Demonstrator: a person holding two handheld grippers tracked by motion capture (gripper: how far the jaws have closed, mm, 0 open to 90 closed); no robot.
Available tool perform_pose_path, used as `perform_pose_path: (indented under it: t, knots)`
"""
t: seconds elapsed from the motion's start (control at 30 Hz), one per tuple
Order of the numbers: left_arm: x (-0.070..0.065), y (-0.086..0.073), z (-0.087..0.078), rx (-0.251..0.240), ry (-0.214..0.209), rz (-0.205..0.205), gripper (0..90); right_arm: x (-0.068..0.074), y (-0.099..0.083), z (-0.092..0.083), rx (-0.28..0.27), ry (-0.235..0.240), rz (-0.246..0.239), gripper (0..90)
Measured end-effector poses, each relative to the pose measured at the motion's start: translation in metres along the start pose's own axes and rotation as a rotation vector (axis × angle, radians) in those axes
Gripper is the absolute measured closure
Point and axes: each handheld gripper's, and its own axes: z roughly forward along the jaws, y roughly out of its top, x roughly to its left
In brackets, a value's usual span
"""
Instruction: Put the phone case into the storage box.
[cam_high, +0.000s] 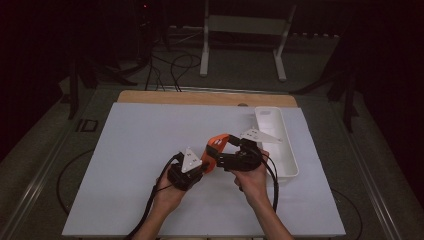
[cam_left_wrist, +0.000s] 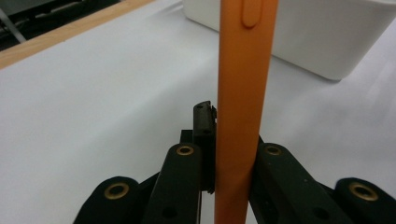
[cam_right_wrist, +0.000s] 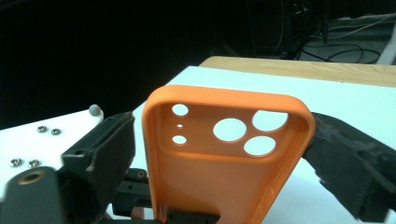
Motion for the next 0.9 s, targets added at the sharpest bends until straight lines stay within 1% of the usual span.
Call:
perform_pose_path:
  t: [0.1, 0.23, 0.4, 0.57, 0.73, 0.9]
  knots:
    - [-0.002, -0.0003, 0.0019, -0.002, 0.002, -0.008, 85.3, 0.0009, 0.0006, 0.0009, -0.002, -0.006, 0.011, 13.4]
    - [-0.0043, 0.0006, 0.0027, 0.003, 0.009, -0.004, 85.3, 0.0002, 0.0005, 0.0029, 0.002, -0.023, 0.023, 14.2]
    - [-0.006, 0.0013, 0.0032, -0.003, 0.009, -0.009, 85.1, 0.0009, -0.0001, 0.0052, 0.003, -0.038, 0.026, 14.2]
    - [-0.0063, 0.0012, 0.0035, -0.001, 0.006, -0.008, 84.8, 0.0027, -0.0007, 0.0065, 0.003, -0.056, 0.017, 15.0]
    - [-0.0065, 0.0004, 0.0042, 0.0, 0.002, -0.007, 84.1, 0.0042, -0.0006, 0.0065, 0.011, -0.061, 0.009, 16.1]
    - [-0.0057, 0.0006, 0.0037, -0.007, -0.006, -0.009, 83.3, 0.0048, -0.0008, 0.0063, 0.004, -0.064, 0.006, 16.5]
